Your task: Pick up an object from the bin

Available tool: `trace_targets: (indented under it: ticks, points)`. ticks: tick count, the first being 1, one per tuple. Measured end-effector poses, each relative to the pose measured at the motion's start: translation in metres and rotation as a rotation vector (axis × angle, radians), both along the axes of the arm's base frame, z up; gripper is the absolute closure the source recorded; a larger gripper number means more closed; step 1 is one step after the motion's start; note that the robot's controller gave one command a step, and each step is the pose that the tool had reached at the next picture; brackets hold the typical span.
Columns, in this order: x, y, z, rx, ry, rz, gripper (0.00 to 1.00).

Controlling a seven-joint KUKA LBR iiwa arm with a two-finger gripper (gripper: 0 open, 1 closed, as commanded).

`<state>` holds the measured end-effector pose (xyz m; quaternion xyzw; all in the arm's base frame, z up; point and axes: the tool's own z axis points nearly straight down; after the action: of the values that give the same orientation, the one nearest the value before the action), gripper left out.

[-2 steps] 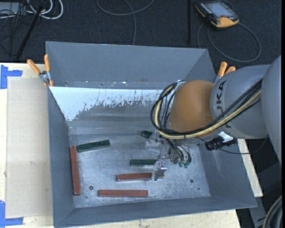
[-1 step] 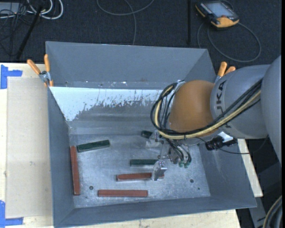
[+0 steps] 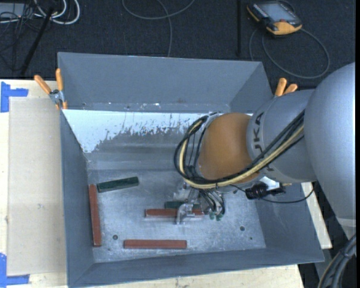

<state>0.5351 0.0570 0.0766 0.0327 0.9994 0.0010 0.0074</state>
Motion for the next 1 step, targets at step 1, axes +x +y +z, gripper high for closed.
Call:
trace_targets:
  ticks: [1]
  points:
    - [0.0000,0.0000,0.0000,0.000,0.000,0.000,1.00]
